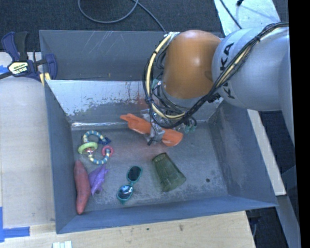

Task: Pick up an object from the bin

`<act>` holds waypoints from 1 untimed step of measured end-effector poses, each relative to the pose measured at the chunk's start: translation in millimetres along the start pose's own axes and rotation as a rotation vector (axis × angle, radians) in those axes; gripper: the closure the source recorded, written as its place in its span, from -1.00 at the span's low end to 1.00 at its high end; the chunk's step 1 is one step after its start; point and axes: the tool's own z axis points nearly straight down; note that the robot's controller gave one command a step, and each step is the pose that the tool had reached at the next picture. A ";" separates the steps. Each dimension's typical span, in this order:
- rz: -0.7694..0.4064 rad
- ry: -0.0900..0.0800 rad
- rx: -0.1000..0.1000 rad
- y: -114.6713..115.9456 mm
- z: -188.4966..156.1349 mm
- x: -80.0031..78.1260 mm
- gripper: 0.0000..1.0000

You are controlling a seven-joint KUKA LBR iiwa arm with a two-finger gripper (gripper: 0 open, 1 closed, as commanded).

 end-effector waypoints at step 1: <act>0.000 0.000 0.000 0.0 0.0 0.0 1.00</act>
Offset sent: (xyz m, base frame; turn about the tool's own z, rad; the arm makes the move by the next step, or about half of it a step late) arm -0.0067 0.0089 0.1469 -0.0438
